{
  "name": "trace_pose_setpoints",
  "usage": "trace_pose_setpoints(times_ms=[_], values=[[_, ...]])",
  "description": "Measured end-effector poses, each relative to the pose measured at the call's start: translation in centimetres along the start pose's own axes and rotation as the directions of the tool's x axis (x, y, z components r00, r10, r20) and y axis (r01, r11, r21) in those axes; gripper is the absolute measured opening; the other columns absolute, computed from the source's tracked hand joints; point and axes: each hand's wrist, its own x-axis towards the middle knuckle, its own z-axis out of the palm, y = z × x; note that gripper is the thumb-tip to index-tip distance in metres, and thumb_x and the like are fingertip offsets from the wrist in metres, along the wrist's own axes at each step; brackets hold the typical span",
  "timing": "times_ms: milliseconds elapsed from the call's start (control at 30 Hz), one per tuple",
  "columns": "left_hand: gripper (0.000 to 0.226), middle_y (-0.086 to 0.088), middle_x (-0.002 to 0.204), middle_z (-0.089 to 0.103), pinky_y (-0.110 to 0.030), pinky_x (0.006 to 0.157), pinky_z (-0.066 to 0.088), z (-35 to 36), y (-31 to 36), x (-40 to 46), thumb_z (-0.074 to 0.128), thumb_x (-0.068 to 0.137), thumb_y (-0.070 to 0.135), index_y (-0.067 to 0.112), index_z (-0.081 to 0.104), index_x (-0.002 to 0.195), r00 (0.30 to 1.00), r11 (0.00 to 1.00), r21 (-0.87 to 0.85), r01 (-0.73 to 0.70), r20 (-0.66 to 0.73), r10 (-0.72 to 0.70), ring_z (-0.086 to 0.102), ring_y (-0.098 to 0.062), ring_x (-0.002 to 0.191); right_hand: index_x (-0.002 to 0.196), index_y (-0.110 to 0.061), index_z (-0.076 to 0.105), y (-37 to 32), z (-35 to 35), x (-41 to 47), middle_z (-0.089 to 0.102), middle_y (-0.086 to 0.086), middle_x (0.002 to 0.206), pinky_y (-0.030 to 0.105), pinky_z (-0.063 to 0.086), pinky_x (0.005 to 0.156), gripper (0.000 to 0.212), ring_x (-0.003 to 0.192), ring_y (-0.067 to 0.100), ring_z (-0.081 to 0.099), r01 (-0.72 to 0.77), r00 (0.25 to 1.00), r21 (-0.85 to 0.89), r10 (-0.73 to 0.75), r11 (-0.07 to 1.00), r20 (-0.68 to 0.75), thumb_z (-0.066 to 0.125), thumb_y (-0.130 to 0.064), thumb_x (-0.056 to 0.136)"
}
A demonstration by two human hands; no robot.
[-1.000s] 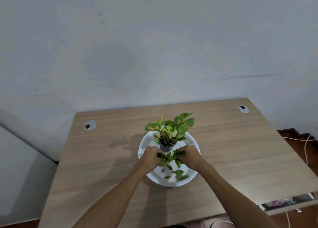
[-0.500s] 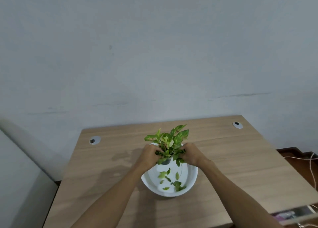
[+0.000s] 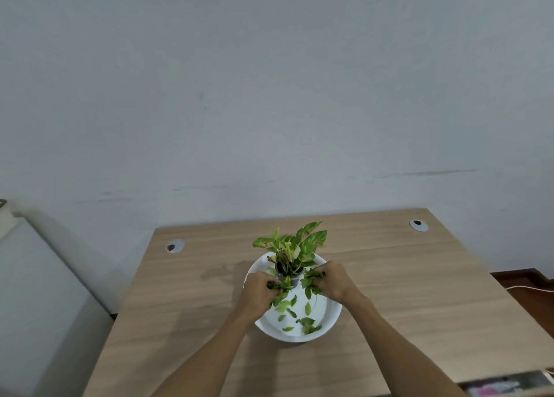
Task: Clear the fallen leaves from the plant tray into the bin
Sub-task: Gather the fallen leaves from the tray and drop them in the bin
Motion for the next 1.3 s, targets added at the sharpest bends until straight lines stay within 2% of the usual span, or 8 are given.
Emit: trace_pose_setpoints(times_ms=[300, 433, 633, 733, 833, 900, 1100, 1300], values=[[0.014, 0.001, 0.085, 0.077, -0.029, 0.074, 0.057, -0.9, -0.5, -1.8, 0.075, 0.078, 0.011, 0.014, 0.08, 0.091, 0.992, 0.996, -0.024, 0.087, -0.092, -0.089, 0.069, -0.011, 0.076, 0.079, -0.018, 0.08, -0.6, 1.1, 0.3, 0.073, -0.004, 0.067, 0.02, 0.053, 0.061, 0.011, 0.061, 0.006, 0.065, 0.021, 0.999, 0.006, -0.022, 1.0, 0.048, 0.071, -0.012, 0.08], [0.012, -0.003, 0.079, 0.077, -0.032, 0.067, 0.058, -2.3, -1.0, -2.3, 0.077, 0.076, 0.009, 0.013, 0.08, 0.087, 0.986, 0.995, -0.041, 0.095, -0.136, -0.1, 0.069, -0.011, 0.065, 0.08, -0.014, 0.079, -2.0, 1.9, 0.3, 0.062, -0.025, 0.053, 0.005, 0.041, 0.055, 0.01, 0.057, -0.008, 0.058, 0.07, 0.996, 0.012, -0.07, 0.998, 0.053, 0.07, -0.01, 0.08], [0.009, 0.009, 0.048, 0.059, -0.025, 0.047, 0.046, -5.0, -2.9, -3.4, 0.075, 0.075, 0.004, 0.009, 0.077, 0.069, 0.972, 0.985, -0.1, 0.139, -0.179, -0.156, 0.046, 0.005, 0.039, 0.075, -0.009, 0.077, -4.4, 4.5, 2.0, 0.074, 0.007, 0.074, 0.024, 0.051, 0.06, 0.012, 0.068, 0.018, 0.066, 0.08, 0.992, 0.036, -0.083, 0.996, 0.094, 0.067, -0.006, 0.081], [0.007, -0.005, 0.057, 0.068, -0.031, 0.052, 0.052, -6.7, -4.5, -3.9, 0.076, 0.076, 0.008, 0.006, 0.076, 0.069, 0.965, 0.987, -0.054, 0.154, -0.207, -0.162, 0.049, -0.003, 0.045, 0.069, -0.002, 0.073, -6.3, 6.4, 2.5, 0.07, 0.009, 0.067, 0.016, 0.045, 0.052, 0.016, 0.06, 0.016, 0.061, 0.059, 0.992, 0.03, -0.062, 0.998, 0.108, 0.066, -0.007, 0.082], [0.008, 0.004, 0.068, 0.073, -0.018, 0.059, 0.051, -8.7, -6.4, -4.5, 0.077, 0.076, 0.009, 0.014, 0.08, 0.082, 0.963, 0.986, -0.051, 0.16, -0.211, -0.168, 0.057, 0.006, 0.054, 0.065, 0.004, 0.068, -8.4, 8.1, 2.9, 0.061, 0.005, 0.054, 0.019, 0.042, 0.048, 0.021, 0.049, 0.011, 0.051, 0.055, 0.991, 0.049, -0.061, 0.997, 0.119, 0.066, -0.007, 0.083], [0.011, 0.005, 0.074, 0.075, -0.021, 0.069, 0.054, -10.2, -8.0, -4.9, 0.078, 0.076, 0.013, 0.018, 0.08, 0.085, 0.959, 0.983, -0.04, 0.18, -0.214, -0.184, 0.066, -0.005, 0.069, 0.06, 0.005, 0.064, -10.1, 9.5, 3.1, 0.058, 0.01, 0.051, 0.023, 0.04, 0.047, 0.024, 0.045, 0.012, 0.047, 0.067, 0.989, 0.058, -0.073, 0.996, 0.128, 0.066, -0.004, 0.082], [0.009, 0.004, 0.076, 0.077, -0.029, 0.077, 0.056, -15.9, -14.2, -7.1, 0.078, 0.077, 0.021, 0.022, 0.08, 0.085, 0.955, 0.978, -0.021, 0.208, -0.212, -0.208, 0.069, -0.013, 0.077, 0.062, -0.011, 0.068, -17.1, 15.6, 3.6, 0.069, 0.003, 0.064, 0.028, 0.049, 0.058, 0.021, 0.06, 0.016, 0.062, 0.105, 0.974, 0.002, -0.103, 0.994, 0.203, 0.066, -0.006, 0.083], [0.011, 0.001, 0.078, 0.074, -0.007, 0.052, 0.041, -22.8, -21.1, -12.1, 0.075, 0.081, 0.018, 0.014, 0.08, 0.09, 0.917, 0.952, -0.089, 0.292, -0.258, -0.305, 0.061, -0.005, 0.066, 0.046, -0.02, 0.058, -25.8, 22.6, 2.6, 0.051, -0.015, 0.037, 0.017, 0.036, 0.044, 0.04, 0.037, -0.001, 0.044, 0.167, 0.954, 0.021, -0.167, 0.986, 0.25, 0.067, -0.002, 0.081]])
